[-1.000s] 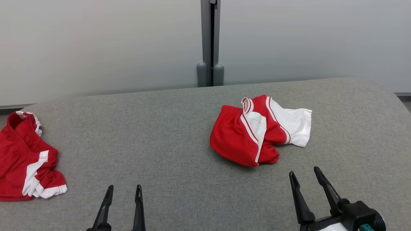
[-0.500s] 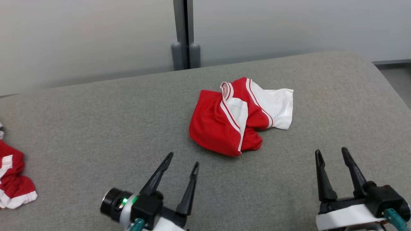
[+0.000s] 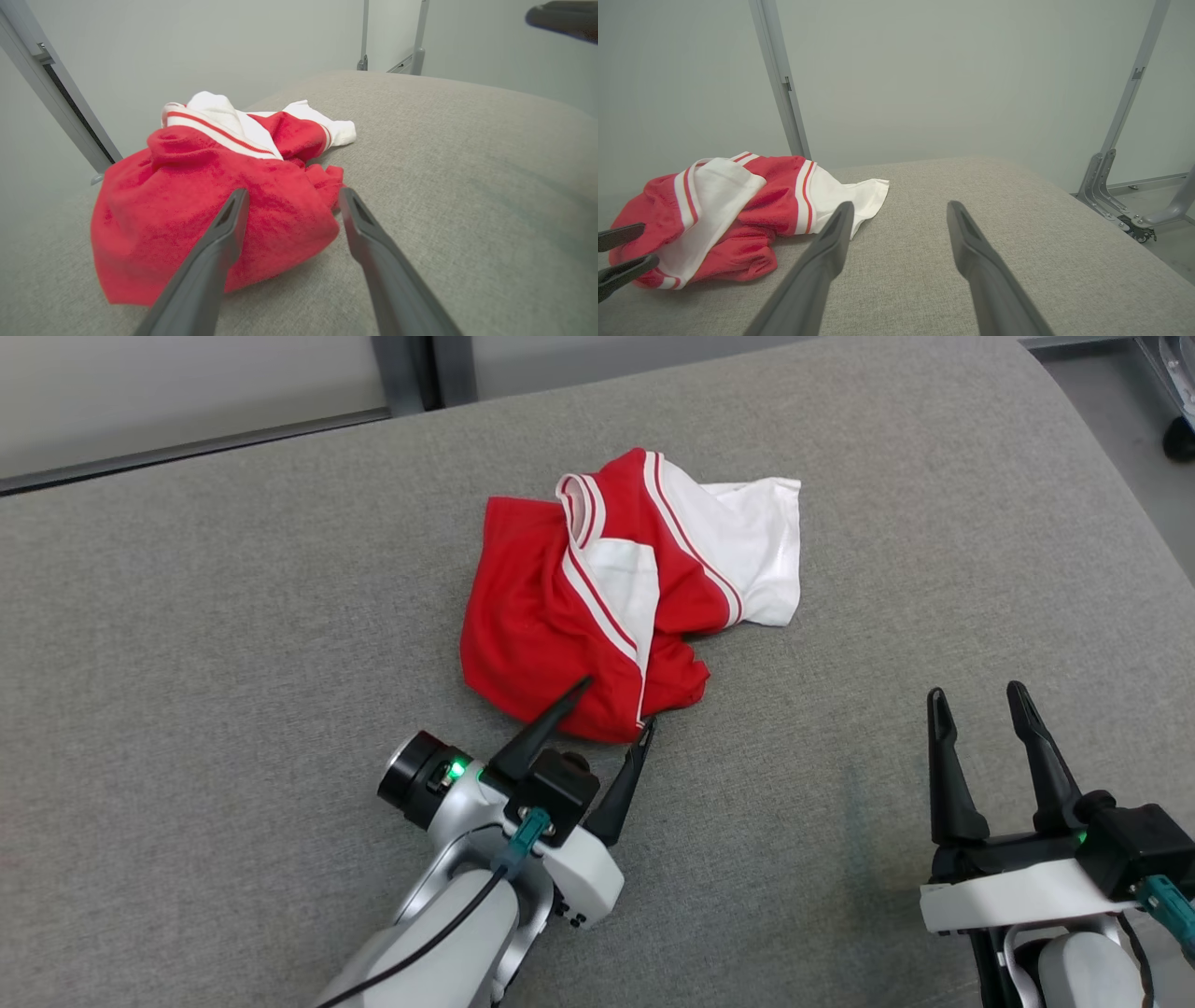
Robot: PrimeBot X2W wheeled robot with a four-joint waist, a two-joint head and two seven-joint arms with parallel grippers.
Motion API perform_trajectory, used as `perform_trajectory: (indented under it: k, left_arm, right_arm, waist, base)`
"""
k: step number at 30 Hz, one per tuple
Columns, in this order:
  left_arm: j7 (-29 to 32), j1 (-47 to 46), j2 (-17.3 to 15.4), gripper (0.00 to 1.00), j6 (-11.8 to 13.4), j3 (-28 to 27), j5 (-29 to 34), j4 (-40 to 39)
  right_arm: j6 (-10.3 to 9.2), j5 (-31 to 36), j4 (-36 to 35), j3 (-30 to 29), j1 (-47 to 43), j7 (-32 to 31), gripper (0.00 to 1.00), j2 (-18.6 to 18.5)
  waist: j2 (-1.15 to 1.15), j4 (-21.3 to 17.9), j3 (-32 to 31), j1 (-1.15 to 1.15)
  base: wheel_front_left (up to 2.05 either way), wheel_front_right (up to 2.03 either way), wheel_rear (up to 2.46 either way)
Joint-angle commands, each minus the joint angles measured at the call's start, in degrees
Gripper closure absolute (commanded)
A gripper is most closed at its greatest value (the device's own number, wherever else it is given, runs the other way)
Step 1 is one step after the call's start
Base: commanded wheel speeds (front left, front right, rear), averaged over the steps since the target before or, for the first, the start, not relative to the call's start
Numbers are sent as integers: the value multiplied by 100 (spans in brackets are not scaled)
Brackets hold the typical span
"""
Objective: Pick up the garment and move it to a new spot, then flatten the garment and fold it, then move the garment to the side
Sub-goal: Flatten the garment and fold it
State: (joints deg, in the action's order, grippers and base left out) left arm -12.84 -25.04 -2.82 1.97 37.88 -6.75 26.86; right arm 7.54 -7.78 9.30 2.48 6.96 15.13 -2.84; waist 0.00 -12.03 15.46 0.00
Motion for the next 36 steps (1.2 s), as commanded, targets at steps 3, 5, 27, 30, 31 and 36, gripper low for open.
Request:
perform_trajectory:
  k: [3,5,27,30,31,36]
  left_arm:
    - [109,-488,-23,0,598,287,-257,305]
    - [130,-656,-23,0,859,428,-356,445]
    - [309,-1815,-17,100,-346,-101,-3755,-1007]
    - [732,-2382,-14,100,-257,-201,-4796,-1201]
    - [818,-2583,-13,100,-164,-233,-5177,-1257]
    - [838,-3702,-15,100,482,-145,-7105,-1484]
  right_arm:
    - [-10,-67,-12,-23,153,4,0,-9]
    - [-10,-75,-12,-34,178,4,0,-9]
    - [-10,-333,3,17,221,3,0,-11]
    - [-10,-420,15,76,205,3,0,-11]
    - [-10,-442,14,56,186,3,0,-14]
    - [-9,-491,-36,-141,89,3,0,-10]
  waist:
    - [0,-168,289,0]
    - [0,-167,321,0]
    - [0,-336,-92,0]
    - [0,-597,-209,0]
    - [0,-673,-247,0]
    - [0,-921,-349,0]
  base:
    - [0,0,0]
    - [0,0,0]
    - [0,0,0]
    - [0,0,0]
    - [0,0,0]
    - [0,0,0]
